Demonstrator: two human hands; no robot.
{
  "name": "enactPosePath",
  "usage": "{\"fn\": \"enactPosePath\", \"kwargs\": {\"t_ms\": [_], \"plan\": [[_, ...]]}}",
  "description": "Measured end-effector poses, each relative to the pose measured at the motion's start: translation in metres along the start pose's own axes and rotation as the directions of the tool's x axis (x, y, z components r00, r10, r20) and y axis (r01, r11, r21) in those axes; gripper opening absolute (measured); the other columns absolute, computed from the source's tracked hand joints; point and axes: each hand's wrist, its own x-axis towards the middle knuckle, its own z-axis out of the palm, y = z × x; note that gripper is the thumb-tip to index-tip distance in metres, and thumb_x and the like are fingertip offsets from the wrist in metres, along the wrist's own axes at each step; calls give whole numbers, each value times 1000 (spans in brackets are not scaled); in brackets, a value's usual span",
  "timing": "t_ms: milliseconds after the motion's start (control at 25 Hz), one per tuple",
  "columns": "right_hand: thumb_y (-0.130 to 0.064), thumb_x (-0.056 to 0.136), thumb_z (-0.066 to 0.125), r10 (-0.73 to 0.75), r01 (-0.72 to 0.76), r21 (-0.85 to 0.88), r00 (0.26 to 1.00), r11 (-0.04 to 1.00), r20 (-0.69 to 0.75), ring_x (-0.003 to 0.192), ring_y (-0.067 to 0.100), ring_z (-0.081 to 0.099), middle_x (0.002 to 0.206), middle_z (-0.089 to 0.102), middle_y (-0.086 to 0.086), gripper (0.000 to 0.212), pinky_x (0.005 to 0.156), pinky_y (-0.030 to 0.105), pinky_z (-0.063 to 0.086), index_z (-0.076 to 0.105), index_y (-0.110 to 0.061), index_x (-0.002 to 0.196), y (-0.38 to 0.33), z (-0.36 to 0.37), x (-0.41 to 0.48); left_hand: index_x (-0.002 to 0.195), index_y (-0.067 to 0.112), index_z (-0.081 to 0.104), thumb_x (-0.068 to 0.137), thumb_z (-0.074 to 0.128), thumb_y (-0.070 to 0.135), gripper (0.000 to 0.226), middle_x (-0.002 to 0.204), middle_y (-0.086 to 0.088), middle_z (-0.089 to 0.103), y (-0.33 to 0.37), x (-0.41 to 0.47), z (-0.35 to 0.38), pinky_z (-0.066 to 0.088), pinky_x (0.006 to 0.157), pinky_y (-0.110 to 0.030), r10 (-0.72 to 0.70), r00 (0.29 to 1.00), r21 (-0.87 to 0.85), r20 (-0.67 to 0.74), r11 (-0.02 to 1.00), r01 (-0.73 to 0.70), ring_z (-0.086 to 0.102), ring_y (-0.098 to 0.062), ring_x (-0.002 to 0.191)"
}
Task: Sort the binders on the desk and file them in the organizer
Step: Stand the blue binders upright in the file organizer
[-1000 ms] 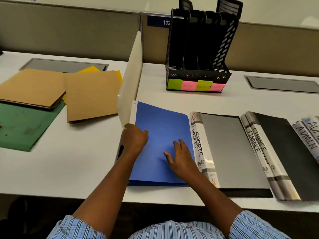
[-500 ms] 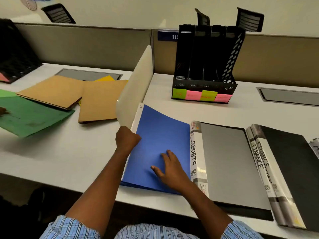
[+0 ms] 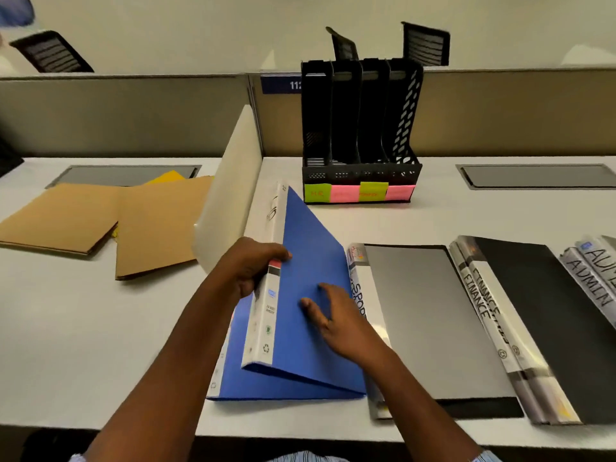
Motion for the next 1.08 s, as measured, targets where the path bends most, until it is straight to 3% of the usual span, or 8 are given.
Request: {"fn": "enactPosePath", "kwargs": {"t_ms": [120, 200, 400, 520, 640, 880, 960, 1080], "plan": [[-60, 90, 42, 59, -47, 88, 988, 995, -141, 123, 19, 48, 136, 50, 3, 62, 101, 33, 41, 46, -17, 134, -37, -8, 6, 83, 4, 56, 73, 71, 2, 18, 69, -8, 62, 20, -8, 9, 48, 40, -21, 177, 983, 61, -37, 983, -175, 64, -19, 51], [-64, 84, 42, 23, 9, 150, 977, 989, -212, 119, 14, 51, 128, 54, -2, 60, 98, 29, 42, 51, -22, 126, -62, -14, 4, 78, 16, 51, 69, 74, 8, 26, 75, -2, 60, 33, -7, 6, 47, 45, -21, 313, 948, 105, -59, 946, -306, 63, -17, 63], [-78, 67, 46, -4, 79, 300, 970, 951, -243, 112, -9, 45, 118, 45, -27, 52, 89, 12, 40, 34, -57, 114, -109, -7, -1, 94, 18, 40, 71, 75, 20, 42, 82, 8, 48, 53, -5, -7, 51, 55, -21, 533, 840, 136, -103, 844, -519, 54, -7, 69], [-75, 63, 63, 34, 28, 220, 961, 975, -276, 121, -6, 37, 133, 34, -27, 93, 94, 18, 39, 22, -43, 141, -120, 12, 10, 99, 19, 37, 75, 76, 25, 46, 88, 8, 50, 55, -4, -10, 45, 47, -5, 614, 783, 110, -100, 789, -605, 56, -5, 77], [-44, 72, 77, 33, 22, 119, 899, 993, -437, 123, 6, 46, 136, 42, -15, 87, 93, 20, 42, 28, -30, 142, -124, 27, 25, 102, 20, 36, 73, 79, 26, 52, 95, 7, 52, 49, -7, -5, 40, 53, 4, 655, 753, 41, -64, 755, -654, 58, -8, 83], [-12, 78, 68, -20, 129, 123, 767, 984, -641, 113, 5, 55, 128, 54, -9, 74, 90, 15, 50, 34, -23, 143, -122, 25, 52, 124, 25, 41, 65, 78, 51, 74, 111, 10, 60, 75, -10, -7, 54, 71, -14, 695, 716, -56, 65, 719, -693, 61, -8, 99], [-5, 78, 65, -38, 174, 138, 745, 975, -666, 122, 9, 50, 138, 48, -6, 80, 97, 19, 48, 30, -23, 147, -118, 17, 60, 123, 25, 47, 58, 63, 74, 83, 108, 9, 64, 96, -9, -16, 55, 72, -18, 662, 732, -195, 160, 748, -634, 64, -9, 100], [-1, 79, 66, -94, 253, 120, 695, 960, -713, 126, 3, 42, 141, 40, -12, 86, 94, -1, 34, 22, -33, 145, -115, 1, 77, 116, 18, 61, 67, 30, 83, 87, 100, -7, 71, 139, 4, -33, 57, 77, -37, 595, 740, -398, 315, 790, -466, 68, -24, 96]]}}
